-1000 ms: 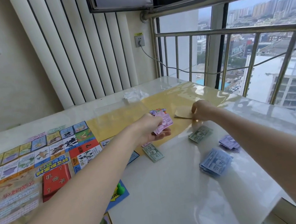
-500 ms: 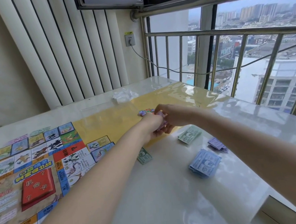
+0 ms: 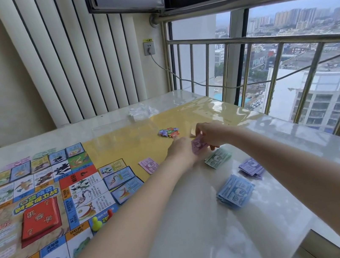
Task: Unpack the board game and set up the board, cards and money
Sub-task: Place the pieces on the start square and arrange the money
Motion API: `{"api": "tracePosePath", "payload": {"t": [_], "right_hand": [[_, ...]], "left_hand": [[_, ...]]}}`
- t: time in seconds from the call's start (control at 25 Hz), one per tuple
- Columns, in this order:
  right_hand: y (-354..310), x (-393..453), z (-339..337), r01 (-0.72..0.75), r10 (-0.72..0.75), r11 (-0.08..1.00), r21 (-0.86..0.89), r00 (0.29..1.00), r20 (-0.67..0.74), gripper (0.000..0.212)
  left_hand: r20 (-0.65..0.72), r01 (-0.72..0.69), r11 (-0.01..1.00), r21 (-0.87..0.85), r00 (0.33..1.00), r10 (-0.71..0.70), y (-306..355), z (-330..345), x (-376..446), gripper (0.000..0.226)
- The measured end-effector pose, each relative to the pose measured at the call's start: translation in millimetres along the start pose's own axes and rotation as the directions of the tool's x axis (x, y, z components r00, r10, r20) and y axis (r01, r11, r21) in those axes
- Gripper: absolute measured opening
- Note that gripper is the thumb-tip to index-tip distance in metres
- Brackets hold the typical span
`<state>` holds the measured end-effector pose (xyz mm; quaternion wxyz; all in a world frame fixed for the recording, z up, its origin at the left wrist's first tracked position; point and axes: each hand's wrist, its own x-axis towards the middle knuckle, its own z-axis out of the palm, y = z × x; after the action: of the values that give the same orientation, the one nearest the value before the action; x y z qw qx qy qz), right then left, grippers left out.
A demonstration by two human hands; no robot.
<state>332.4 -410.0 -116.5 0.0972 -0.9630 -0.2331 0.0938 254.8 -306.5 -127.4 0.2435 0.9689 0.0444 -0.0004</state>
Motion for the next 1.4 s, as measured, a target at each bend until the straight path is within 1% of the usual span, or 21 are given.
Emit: {"api": "tracePosePath", "payload": {"t": [0.08,0.16,0.24,0.28,0.36,0.44,0.48,0.52,0.56,0.6,0.64,0.68,0.72,0.8,0.88,0.96,1.04,1.08,1.2,1.32,1.4], "right_hand": [[0,1,4,0.002,-0.005,0.996,-0.094,1.000,-0.031,0.035],[2,3,9,0.013,-0.025,0.988,-0.155,0.997,-0.079,0.031],[5,5,16,0.009,-0.026,0.989,-0.146,0.993,-0.117,0.027],[7,6,18,0.001,-0.020,0.990,-0.143,0.991,-0.132,0.027],[9,4,16,-0.006,-0.020,0.991,-0.132,0.981,-0.193,0.026],[7,-4,5,0.021,-0.044,0.997,-0.080,0.954,-0.297,0.024],[6,-11,-4,0.063,-0.076,0.997,-0.051,0.948,-0.310,0.022],[5,-19,-13,0.117,-0.122,0.993,-0.035,0.955,-0.269,0.020],[3,-29,-21,0.172,-0.175,0.985,-0.032,0.969,-0.175,0.017],[-1,-42,-27,0.211,-0.213,0.977,-0.034,0.976,-0.040,0.016],[-5,-55,-30,0.229,-0.223,0.973,-0.042,0.969,0.105,0.016],[-10,-67,-32,0.231,-0.212,0.971,-0.058,0.949,0.235,0.019],[-14,-77,-33,0.223,-0.185,0.971,-0.081,0.925,0.333,0.023],[-17,-93,-30,0.231,-0.150,0.962,-0.145,0.892,0.426,0.033],[-13,-106,-24,0.251,-0.143,0.945,-0.207,0.892,0.429,0.044],[-5,-114,-14,0.246,-0.130,0.931,-0.271,0.915,0.383,0.055],[4,-120,-2,0.238,-0.146,0.935,-0.264,0.934,0.325,0.063],[8,-122,2,0.239,-0.162,0.941,-0.240,0.940,0.299,0.064],[8,-125,3,0.246,-0.182,0.945,-0.216,0.944,0.276,0.061],[3,-125,4,0.268,-0.185,0.917,-0.296,0.942,0.279,0.052],[1,-124,6,0.268,-0.175,0.900,-0.343,0.944,0.279,0.051]], "left_hand": [[-0.003,0.031,0.999,0.026,1.000,-0.031,2,4,4,0.051],[-0.010,0.064,0.998,0.024,0.998,-0.064,2,8,10,0.046],[-0.012,0.073,0.996,0.048,0.997,-0.072,-1,10,12,0.042],[-0.011,0.065,0.997,0.042,0.998,-0.065,-2,9,12,0.044],[-0.045,0.059,0.998,-0.010,0.997,-0.060,-2,5,7,0.046],[-0.124,0.030,0.998,-0.054,0.992,-0.037,1,-4,-4,0.038],[-0.135,0.011,0.997,-0.079,0.991,-0.021,4,-9,-11,0.032],[-0.097,-0.007,0.995,-0.097,0.995,-0.003,7,-12,-20,0.026],[-0.013,-0.016,0.996,-0.092,1.000,0.015,11,-14,-31,0.023],[0.082,-0.027,0.998,-0.059,0.996,0.031,18,-14,-43,0.024],[0.169,-0.037,0.999,-0.010,0.985,0.038,24,-10,-55,0.026],[0.228,-0.056,0.997,0.046,0.973,0.044,31,-6,-64,0.031],[0.255,-0.070,0.993,0.096,0.966,0.043,35,0,-71,0.042],[0.229,-0.096,0.979,0.180,0.972,0.053,42,11,-79,0.056],[0.176,-0.117,0.969,0.216,0.981,0.079,47,20,-86,0.056],[0.157,-0.098,0.972,0.213,0.985,0.065,50,26,-88,0.044],[0.158,-0.054,0.979,0.195,0.987,0.023,53,29,-90,0.030],[0.164,-0.029,0.983,0.180,0.986,0.000,54,29,-92,0.029],[0.178,-0.002,0.991,0.134,0.984,-0.022,55,28,-92,0.043],[0.156,-0.015,0.991,0.130,0.988,-0.005,55,31,-92,0.045],[0.154,0.000,0.994,0.105,0.988,-0.017,53,32,-92,0.046]]}}
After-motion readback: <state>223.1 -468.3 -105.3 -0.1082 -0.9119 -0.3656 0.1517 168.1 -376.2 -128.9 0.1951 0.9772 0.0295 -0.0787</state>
